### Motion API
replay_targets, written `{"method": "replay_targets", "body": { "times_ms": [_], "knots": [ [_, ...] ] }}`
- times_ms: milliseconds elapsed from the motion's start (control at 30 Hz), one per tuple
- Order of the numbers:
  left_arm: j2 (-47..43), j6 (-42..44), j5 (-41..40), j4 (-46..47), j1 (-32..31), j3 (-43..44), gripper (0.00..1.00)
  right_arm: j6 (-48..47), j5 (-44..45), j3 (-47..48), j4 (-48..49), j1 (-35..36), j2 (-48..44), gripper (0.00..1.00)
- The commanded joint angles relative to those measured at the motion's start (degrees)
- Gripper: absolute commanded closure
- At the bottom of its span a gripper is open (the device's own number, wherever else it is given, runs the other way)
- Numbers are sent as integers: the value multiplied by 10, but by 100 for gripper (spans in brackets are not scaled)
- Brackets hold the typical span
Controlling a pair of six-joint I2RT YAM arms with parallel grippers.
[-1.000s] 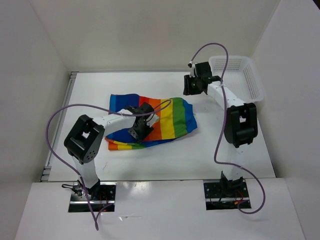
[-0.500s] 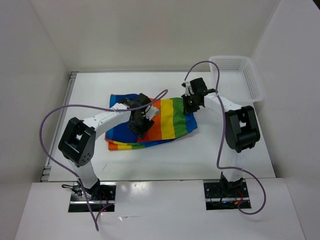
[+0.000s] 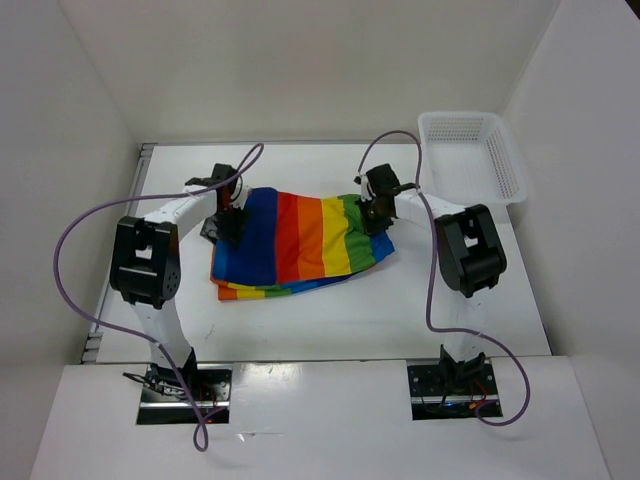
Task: Fold and stack the shorts
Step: Fold the shorts
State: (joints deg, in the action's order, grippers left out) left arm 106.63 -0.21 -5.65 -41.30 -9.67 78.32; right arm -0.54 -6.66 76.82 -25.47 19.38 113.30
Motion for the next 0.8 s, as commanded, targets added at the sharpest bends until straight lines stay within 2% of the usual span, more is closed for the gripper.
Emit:
{"method": "replay_targets", "body": {
  "times_ms": [0, 67, 167, 200, 300, 467, 567, 767],
  "knots": [
    [28, 2, -59, 11, 2, -26, 32, -16, 10, 34, 10, 2, -3, 100],
    [35, 2, -60, 17, 2, -26, 32, -23, -33, 64, 2, 2, -27, 98],
    [35, 2, -31, 17, 2, -19, 32, -17, -56, 102, -13, 2, -60, 89],
    [30, 2, -24, 17, 2, -11, 32, -11, -56, 108, -13, 2, -67, 74],
    [23, 2, -14, 11, 7, -5, 32, 10, -41, 93, -13, 2, -85, 51],
    [2, 2, 21, 10, 28, -33, 32, 39, -62, 22, -13, -63, -78, 32],
    [-4, 2, 21, 5, 34, -45, 32, 39, -104, -9, -13, -101, -57, 23],
    [8, 2, 21, -5, 40, -45, 32, 22, -197, -3, -19, -101, -18, 11]
  ]
}}
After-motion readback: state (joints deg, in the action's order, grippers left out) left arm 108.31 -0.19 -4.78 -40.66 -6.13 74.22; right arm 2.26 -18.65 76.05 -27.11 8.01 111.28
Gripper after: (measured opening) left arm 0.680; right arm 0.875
